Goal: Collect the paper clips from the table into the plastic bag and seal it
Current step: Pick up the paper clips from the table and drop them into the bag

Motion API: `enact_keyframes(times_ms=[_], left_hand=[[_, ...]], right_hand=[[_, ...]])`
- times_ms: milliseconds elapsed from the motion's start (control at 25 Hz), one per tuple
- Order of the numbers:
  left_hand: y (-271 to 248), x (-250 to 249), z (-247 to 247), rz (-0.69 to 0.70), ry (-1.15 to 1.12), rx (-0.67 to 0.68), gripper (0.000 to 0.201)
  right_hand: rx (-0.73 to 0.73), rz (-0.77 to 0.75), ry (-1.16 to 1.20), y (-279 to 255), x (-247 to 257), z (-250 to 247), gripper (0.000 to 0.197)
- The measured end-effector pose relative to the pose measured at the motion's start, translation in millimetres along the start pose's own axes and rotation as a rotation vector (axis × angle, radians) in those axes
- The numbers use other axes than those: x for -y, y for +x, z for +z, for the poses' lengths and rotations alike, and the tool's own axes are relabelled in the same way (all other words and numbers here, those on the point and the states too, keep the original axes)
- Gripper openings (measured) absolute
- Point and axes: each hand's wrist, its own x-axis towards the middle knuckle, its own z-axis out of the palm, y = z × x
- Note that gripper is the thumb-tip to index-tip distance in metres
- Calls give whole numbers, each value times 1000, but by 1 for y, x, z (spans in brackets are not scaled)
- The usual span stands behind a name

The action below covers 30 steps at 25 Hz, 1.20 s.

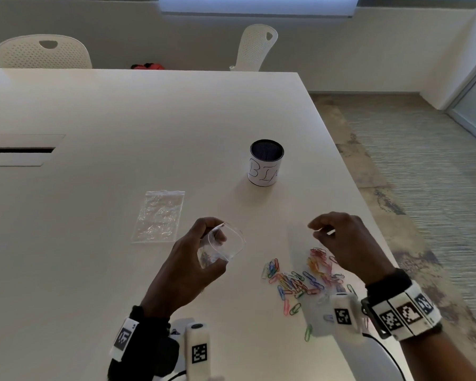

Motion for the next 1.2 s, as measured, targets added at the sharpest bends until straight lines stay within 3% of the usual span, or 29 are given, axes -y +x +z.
enact_keyframes(times_ms=[120, 280, 520, 600, 680, 760, 1040, 1200], left_hand=[[2, 0, 3, 5, 8, 10, 57], [4, 0, 6, 3, 17, 21, 57], [5, 0, 7, 2, 25, 22, 57], [5, 0, 6, -2, 19, 18, 57], [3, -2, 6, -6, 10, 13, 56], [2, -2, 5, -4, 7, 10, 55], [0, -1, 1, -12, 11, 25, 54], [2, -1, -1, -16, 0, 66, 54]], right_hand=[[36, 71, -130, -2, -31, 1, 30], [195, 36, -270, -10, -41, 9, 41], [272, 35, -154, -22, -21, 12, 27], [345, 53, -135, -26, -12, 8, 43], [395, 36, -263, -31, -7, 4, 72], [421, 36, -328, -34, -4, 6, 82], [301, 17, -224, -40, 13, 27, 30], [242, -7, -244, -39, 24, 39, 16]])
